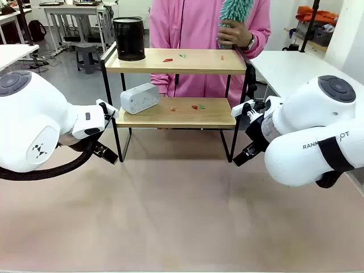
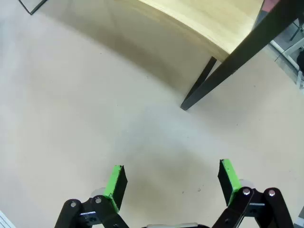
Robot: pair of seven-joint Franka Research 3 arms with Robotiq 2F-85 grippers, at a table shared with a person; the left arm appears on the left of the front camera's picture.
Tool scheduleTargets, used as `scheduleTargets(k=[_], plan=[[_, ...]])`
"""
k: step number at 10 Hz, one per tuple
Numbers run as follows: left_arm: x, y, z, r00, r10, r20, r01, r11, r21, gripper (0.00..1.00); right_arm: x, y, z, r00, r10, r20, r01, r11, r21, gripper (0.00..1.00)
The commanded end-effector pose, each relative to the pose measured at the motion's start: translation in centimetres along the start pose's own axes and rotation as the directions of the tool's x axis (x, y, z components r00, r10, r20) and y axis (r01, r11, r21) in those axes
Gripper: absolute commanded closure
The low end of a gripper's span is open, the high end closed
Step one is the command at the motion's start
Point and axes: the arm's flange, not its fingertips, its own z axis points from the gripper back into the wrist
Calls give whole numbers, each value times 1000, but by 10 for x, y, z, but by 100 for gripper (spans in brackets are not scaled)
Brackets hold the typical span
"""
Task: Clean the shelf.
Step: Pick up the Duster from the human.
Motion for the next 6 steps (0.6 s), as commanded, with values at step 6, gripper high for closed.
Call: scheduleTargets(k=[6], plan=[[0, 0, 0, 1000, 0, 0, 0, 1000, 0, 0, 0, 0, 0, 1000, 0, 0, 0, 1000, 0, 0]])
